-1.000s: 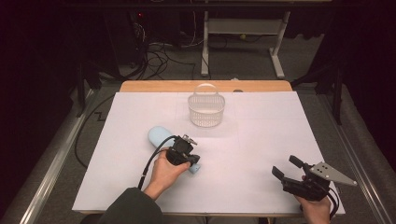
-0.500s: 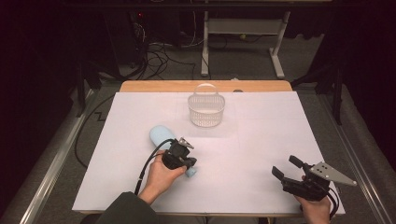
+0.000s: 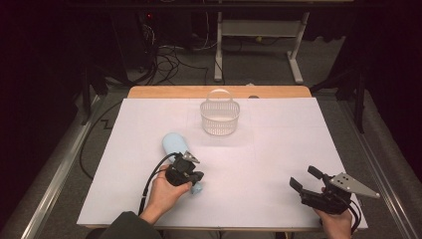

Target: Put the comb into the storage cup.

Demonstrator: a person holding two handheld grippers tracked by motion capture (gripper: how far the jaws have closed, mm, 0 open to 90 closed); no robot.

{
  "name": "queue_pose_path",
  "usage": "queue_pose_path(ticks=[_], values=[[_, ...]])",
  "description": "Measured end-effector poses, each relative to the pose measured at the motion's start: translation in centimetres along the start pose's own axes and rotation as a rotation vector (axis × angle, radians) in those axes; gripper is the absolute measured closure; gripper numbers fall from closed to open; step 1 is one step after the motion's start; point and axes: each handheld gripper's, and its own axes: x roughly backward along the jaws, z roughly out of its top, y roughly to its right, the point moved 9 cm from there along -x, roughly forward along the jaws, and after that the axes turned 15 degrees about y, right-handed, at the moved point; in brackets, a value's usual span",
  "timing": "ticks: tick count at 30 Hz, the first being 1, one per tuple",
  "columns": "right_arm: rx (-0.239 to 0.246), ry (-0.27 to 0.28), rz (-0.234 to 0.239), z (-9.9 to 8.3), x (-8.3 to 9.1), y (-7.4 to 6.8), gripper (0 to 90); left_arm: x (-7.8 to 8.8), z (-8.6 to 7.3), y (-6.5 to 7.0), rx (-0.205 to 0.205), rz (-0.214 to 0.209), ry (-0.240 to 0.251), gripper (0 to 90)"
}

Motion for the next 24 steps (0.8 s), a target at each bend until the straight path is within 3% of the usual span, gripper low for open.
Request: queue_pose_path(ticks=[24], values=[[-0.008, 0.000, -0.003, 0.0, 0.0, 0.1, 17.3, 2.4, -1.6, -1.0, 0.018, 0.044, 0.006, 89.9]])
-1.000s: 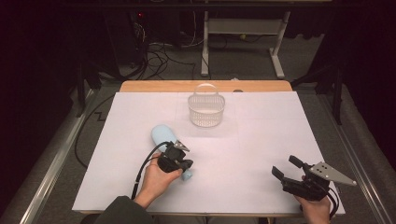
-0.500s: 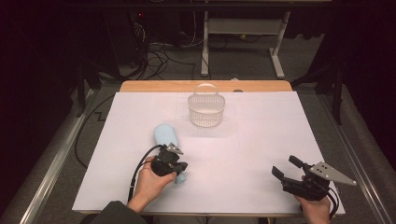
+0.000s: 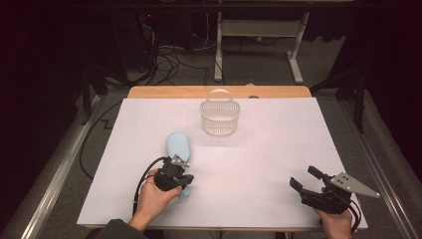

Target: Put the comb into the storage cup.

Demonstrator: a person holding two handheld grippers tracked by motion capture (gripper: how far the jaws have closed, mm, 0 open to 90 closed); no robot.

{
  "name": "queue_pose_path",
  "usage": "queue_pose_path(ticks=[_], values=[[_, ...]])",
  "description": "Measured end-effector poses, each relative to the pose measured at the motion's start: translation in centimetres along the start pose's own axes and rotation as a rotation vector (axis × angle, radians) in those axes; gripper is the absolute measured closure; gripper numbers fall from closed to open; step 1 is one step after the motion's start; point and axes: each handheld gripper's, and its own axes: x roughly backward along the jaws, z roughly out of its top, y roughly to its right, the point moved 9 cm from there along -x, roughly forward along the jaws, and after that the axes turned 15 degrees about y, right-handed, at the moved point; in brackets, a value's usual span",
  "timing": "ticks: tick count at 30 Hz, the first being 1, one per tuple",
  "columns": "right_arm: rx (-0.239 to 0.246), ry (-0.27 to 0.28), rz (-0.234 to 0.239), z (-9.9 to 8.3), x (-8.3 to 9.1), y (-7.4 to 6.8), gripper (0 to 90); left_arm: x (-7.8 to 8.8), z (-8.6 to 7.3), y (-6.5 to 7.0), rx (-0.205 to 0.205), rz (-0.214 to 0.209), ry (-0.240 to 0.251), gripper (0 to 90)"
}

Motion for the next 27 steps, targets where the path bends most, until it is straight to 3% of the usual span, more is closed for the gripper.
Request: queue_pose_path(ticks=[12, 18, 27], values=[[-0.003, 0.001, -0.003, 0.0, 0.0, 0.1, 17.3, 1.1, -0.3, -0.8, 0.020, 0.022, 0.017, 90.0], [-0.002, -0.001, -0.002, 0.0, 0.0, 0.0, 17.3, 1.2, -0.5, -0.7, 0.008, 0.022, 0.005, 89.9], [-0.001, 0.000, -0.002, 0.0, 0.0, 0.0, 17.3, 1.6, -0.8, -1.3, 0.002, 0.060, 0.001, 89.9]])
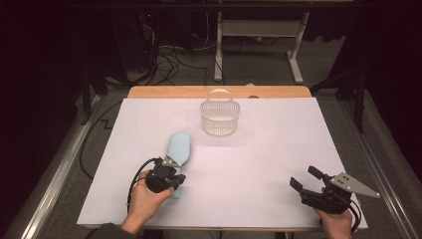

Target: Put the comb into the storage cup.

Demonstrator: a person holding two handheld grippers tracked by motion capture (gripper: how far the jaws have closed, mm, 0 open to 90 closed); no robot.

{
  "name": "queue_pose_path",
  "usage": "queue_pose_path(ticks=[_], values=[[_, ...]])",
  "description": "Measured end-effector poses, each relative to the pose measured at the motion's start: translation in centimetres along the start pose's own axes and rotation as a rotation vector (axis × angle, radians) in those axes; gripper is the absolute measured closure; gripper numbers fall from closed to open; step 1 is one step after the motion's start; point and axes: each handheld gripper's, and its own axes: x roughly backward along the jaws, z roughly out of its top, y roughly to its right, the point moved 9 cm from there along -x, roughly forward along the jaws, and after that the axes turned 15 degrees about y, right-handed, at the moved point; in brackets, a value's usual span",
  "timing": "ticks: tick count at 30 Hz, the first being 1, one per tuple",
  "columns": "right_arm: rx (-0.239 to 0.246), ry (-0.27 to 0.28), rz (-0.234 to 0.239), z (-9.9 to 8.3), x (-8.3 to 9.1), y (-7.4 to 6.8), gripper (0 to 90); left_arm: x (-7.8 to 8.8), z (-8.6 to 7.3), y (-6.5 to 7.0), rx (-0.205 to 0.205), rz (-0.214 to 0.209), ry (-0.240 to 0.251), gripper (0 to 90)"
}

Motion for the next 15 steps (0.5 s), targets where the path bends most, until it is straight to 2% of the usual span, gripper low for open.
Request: queue_pose_path(ticks=[10, 15], values=[[0.003, -0.003, -0.001, 0.0, 0.0, 0.0, 17.3, 0.6, -0.4, -1.0, 0.020, 0.034, 0.007, 89.9], [0.004, -0.005, -0.001, -0.1, 0.0, 0.0, 17.3, 0.9, -0.7, -1.6, 0.018, 0.056, 0.003, 89.8]])
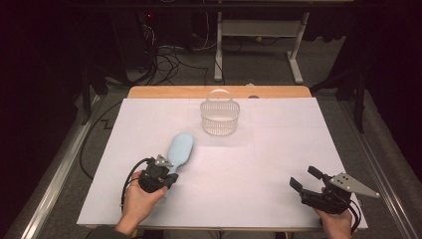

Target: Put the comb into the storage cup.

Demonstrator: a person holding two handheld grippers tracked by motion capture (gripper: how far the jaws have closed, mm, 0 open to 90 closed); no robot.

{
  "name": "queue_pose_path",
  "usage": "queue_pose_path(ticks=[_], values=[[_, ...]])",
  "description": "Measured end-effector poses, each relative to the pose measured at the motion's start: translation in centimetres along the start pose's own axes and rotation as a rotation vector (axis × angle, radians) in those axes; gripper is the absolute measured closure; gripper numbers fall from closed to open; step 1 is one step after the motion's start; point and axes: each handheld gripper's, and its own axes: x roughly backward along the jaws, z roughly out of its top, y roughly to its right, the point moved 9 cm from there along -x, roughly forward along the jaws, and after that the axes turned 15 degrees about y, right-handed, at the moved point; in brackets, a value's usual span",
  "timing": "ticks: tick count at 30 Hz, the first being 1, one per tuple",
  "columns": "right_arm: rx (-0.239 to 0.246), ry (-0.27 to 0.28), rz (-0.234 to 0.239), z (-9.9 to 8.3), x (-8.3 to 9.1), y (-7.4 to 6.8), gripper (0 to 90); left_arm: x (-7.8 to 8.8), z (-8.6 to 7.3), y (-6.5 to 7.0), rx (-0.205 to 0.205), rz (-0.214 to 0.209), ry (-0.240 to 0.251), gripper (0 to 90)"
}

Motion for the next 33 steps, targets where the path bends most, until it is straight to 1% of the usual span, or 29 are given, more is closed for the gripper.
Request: queue_pose_path(ticks=[9, 13, 15, 17, 18, 19, 20, 21, 22, 25, 27, 28, 29, 30, 31, 33], values=[[-0.001, 0.001, 0.001, 0.0, 0.0, 0.0, 17.3, 0.3, -0.5, -1.1, 0.021, 0.030, 0.006, 89.7], [0.002, -0.009, -0.003, -0.1, 0.0, 0.0, 17.7, 0.4, -0.5, -1.2, 0.046, 0.011, 0.012, 87.5], [-0.002, -0.016, -0.004, -0.2, -0.1, 0.1, 17.6, 0.4, -0.6, -1.1, 0.051, 0.004, 0.013, 86.9], [-0.009, -0.008, 0.005, -0.1, -0.1, 0.0, 17.4, 0.4, -0.5, -1.0, 0.054, -0.003, 0.019, 83.7], [-0.014, 0.000, 0.009, 0.0, -0.1, -0.1, 17.3, 0.4, -0.5, -0.8, 0.054, -0.013, 0.020, 83.7], [-0.013, 0.002, 0.010, 0.0, -0.1, -0.1, 17.3, 0.4, -0.4, -0.7, 0.057, -0.016, 0.027, 81.8], [-0.012, -0.007, 0.005, -0.1, -0.1, -0.1, 17.5, 0.5, -0.3, -0.6, 0.049, -0.013, 0.030, 75.3], [-0.012, -0.007, 0.005, -0.1, -0.1, -0.1, 17.5, 0.6, -0.1, -0.5, 0.042, -0.005, 0.036, 75.3], [-0.008, -0.007, -0.001, -0.1, 0.0, 0.0, 17.7, 0.6, 0.0, -0.4, 0.037, -0.005, 0.044, 72.3], [-0.007, 0.003, -0.001, 0.1, 0.0, -0.1, 18.1, 0.9, 0.5, 0.0, 0.038, -0.026, 0.060, 61.3], [-0.003, -0.007, 0.003, -0.1, -0.1, -0.1, 18.0, 0.9, 0.7, -0.2, 0.031, -0.015, 0.060, 56.7], [-0.003, -0.007, 0.002, 0.0, -0.1, -0.1, 18.0, 0.9, 0.9, -0.5, 0.024, 0.009, 0.060, 53.7], [-0.003, -0.007, 0.002, 0.0, -0.1, -0.1, 18.0, 0.9, 0.9, -0.5, 0.024, 0.009, 0.060, 52.2], [-0.004, -0.009, 0.003, -0.1, 0.0, -0.1, 18.0, 0.9, 1.2, -0.8, 0.026, 0.017, 0.089, 50.7], [-0.004, -0.009, 0.003, -0.1, 0.0, -0.1, 18.0, 0.9, 1.2, -0.8, 0.026, 0.017, 0.089, 51.7], [-0.003, -0.009, 0.002, -0.1, -0.1, -0.1, 18.0, 0.9, 1.4, -1.1, 0.018, 0.021, 0.105, 51.1]])
